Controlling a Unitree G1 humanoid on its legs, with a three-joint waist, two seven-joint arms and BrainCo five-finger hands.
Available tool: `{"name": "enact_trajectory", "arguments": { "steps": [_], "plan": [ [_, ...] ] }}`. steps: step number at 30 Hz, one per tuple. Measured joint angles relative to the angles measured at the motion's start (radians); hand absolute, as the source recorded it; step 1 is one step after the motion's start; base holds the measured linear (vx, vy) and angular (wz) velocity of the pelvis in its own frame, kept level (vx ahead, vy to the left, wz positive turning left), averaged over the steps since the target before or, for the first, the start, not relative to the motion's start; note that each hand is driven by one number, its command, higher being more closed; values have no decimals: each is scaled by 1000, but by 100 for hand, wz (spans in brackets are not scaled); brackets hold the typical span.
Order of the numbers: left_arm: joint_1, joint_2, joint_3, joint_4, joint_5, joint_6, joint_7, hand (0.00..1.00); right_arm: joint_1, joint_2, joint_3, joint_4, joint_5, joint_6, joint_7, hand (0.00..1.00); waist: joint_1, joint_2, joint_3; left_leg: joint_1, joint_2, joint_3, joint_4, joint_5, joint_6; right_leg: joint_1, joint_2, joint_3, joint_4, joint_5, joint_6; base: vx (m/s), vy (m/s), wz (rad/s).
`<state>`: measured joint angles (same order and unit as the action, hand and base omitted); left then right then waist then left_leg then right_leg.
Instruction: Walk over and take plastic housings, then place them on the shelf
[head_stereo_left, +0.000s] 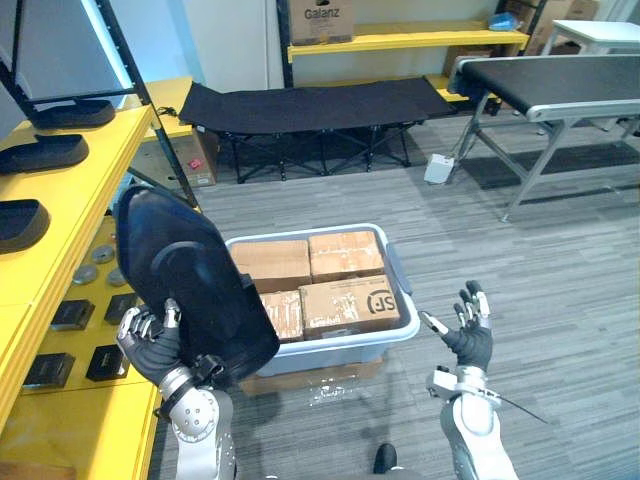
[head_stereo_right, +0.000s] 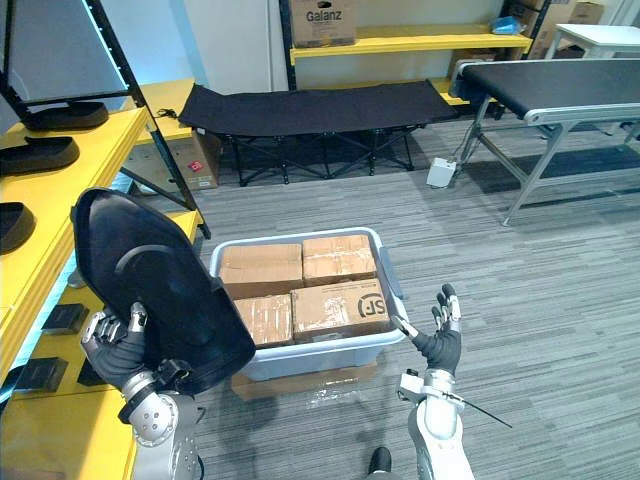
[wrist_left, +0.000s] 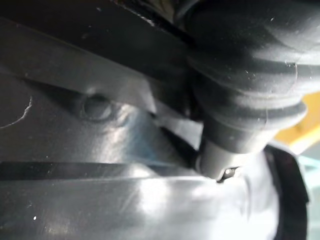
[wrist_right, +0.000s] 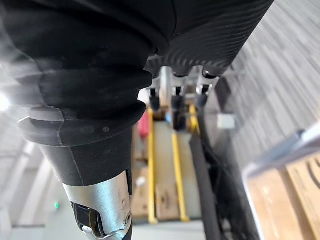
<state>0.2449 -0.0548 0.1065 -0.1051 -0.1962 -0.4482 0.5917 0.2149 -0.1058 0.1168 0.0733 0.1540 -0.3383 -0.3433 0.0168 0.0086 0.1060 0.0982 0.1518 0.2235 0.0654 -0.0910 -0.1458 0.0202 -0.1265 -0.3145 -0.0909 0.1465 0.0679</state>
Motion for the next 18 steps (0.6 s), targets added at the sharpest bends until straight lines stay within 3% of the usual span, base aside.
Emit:
{"name": "enact_trajectory", "arguments": {
  "steps": [5, 10, 13, 16, 18],
  "plan": [
    [25, 6, 9, -85, 10, 0, -11, 100, -40, 3, 25, 34, 44, 18, 45, 0, 30, 7, 4, -48, -10, -82, 16, 0, 1, 18, -15, -83, 0, -11, 5, 20, 28, 50],
    [101, 1, 111, -231, 61, 0, -50, 100, -119, 4, 115, 141, 56, 35, 114, 0, 101, 10, 4, -77, -43, -232, 16, 13, 5, 90, -40, -228, 9, -23, 30, 65, 43, 89],
    [136, 1, 211, -265, 61, -1, -78, 100, -163, 3, 187, 142, -11, 34, 123, 0, 152, 9, 4, -89, -76, -299, 14, 18, 15, 125, -64, -290, 10, -33, 47, 64, 70, 66],
    [154, 2, 278, -271, 42, -11, -131, 100, -227, 8, 219, 144, -67, 32, 95, 0, 194, 1, 4, -107, -99, -354, 12, 20, 26, 140, -77, -283, 11, -36, 49, 45, 91, 56],
    [157, 7, 291, -271, 19, -20, -176, 100, -246, 9, 209, 143, -67, 31, 56, 0, 190, -4, 6, -122, -107, -408, 12, 22, 30, 134, -87, -205, 63, -77, 49, 61, 103, 80]
  ]
}}
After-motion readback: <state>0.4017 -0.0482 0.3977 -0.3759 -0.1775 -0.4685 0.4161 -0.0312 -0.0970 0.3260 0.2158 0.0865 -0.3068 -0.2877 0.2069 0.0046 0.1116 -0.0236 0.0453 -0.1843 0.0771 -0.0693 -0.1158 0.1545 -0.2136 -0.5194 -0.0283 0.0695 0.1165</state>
